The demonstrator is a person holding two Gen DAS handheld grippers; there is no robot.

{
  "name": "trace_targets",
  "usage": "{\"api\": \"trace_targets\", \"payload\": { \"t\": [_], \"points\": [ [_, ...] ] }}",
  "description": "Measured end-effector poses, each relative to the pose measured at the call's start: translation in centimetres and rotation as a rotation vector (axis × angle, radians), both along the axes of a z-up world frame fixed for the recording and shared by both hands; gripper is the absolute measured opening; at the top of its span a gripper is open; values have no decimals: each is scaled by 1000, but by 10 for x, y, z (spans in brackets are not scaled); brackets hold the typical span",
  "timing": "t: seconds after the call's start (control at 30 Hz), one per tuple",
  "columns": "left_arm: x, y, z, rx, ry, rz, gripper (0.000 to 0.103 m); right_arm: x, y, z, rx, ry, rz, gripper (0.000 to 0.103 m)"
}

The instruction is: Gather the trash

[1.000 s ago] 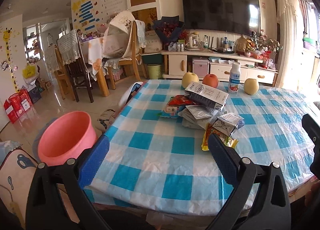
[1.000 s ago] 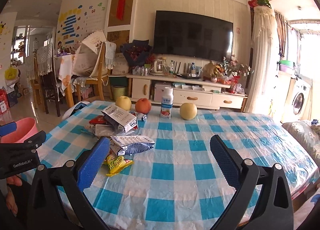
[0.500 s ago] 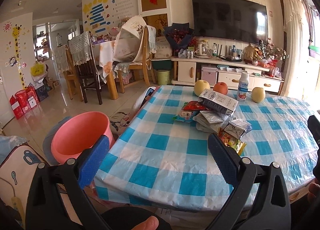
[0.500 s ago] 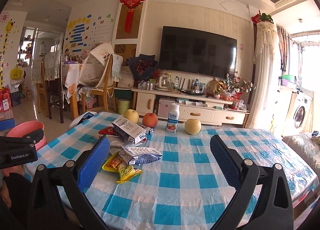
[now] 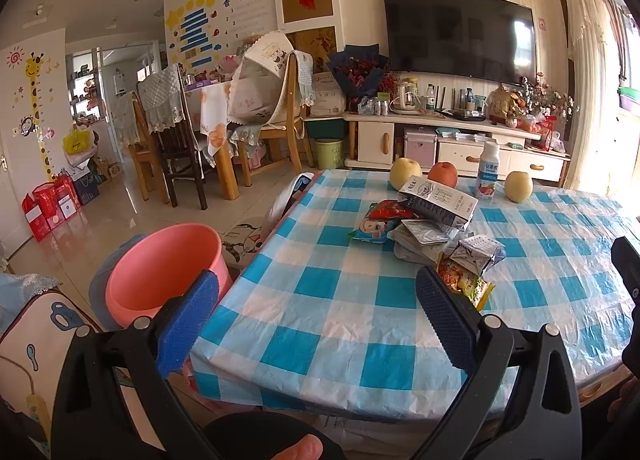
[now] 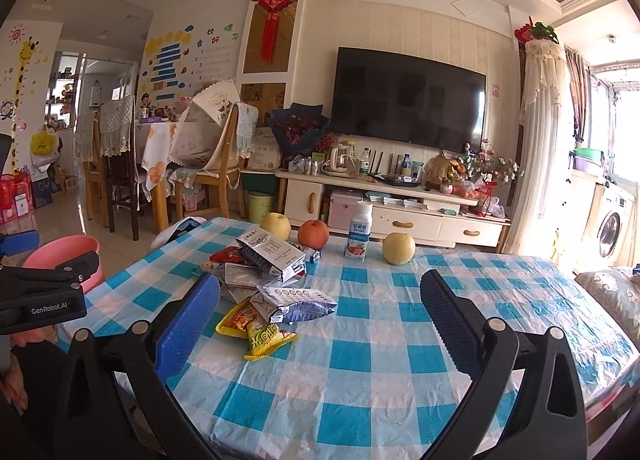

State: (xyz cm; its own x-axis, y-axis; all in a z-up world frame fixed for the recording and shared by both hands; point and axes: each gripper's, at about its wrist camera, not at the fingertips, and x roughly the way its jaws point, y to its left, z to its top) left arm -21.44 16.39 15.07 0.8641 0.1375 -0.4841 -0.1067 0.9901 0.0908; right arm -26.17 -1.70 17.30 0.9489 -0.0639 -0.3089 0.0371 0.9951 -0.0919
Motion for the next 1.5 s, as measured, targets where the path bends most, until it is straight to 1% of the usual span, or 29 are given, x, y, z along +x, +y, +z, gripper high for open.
{"api": "trace_targets", "payload": {
  "t": [0.17,0.37,0.53,0.63,0.77,0.83,0.9,0.97,1.03,1.07,1.1,1.2,1.3,1.4,1.5],
  "points": [
    [0,-1,-1,3,2,1,99,4,3,-4,-13,30,-2,99],
    [4,-5,-9,8,26,3,99,12,-3,-7,16,89,-9,99],
    [11,-10,-17,9,45,0,99,19,-3,-12,6,144,-17,99],
    [15,-12,-22,3,57,-7,99,23,-5,-14,26,174,1,99],
    [22,-14,-31,-5,70,-30,99,27,-4,-15,9,180,9,99],
    [25,-15,-34,-3,69,-38,99,29,-6,-16,23,185,29,99],
    [30,-14,-36,-24,68,-57,99,33,-10,-16,53,205,46,99],
    [36,-10,-38,-82,60,-112,99,37,-17,-16,94,222,51,99],
    [42,-5,-40,-157,42,-158,99,42,-24,-14,131,232,49,99],
    [46,-3,-41,-180,41,-170,99,44,-28,-13,146,235,44,99],
    [52,-3,-42,-187,46,-174,99,46,-32,-12,159,239,39,99],
    [71,-7,-43,-173,62,-195,99,57,-39,-11,193,267,47,99],
    [91,-10,-42,-196,70,-234,99,69,-44,-10,246,309,70,99],
    [113,-16,-41,-197,63,-255,99,84,-46,-8,264,340,78,99],
    [135,-18,-46,-233,97,-271,99,103,-49,-7,275,370,92,99]
  ]
}}
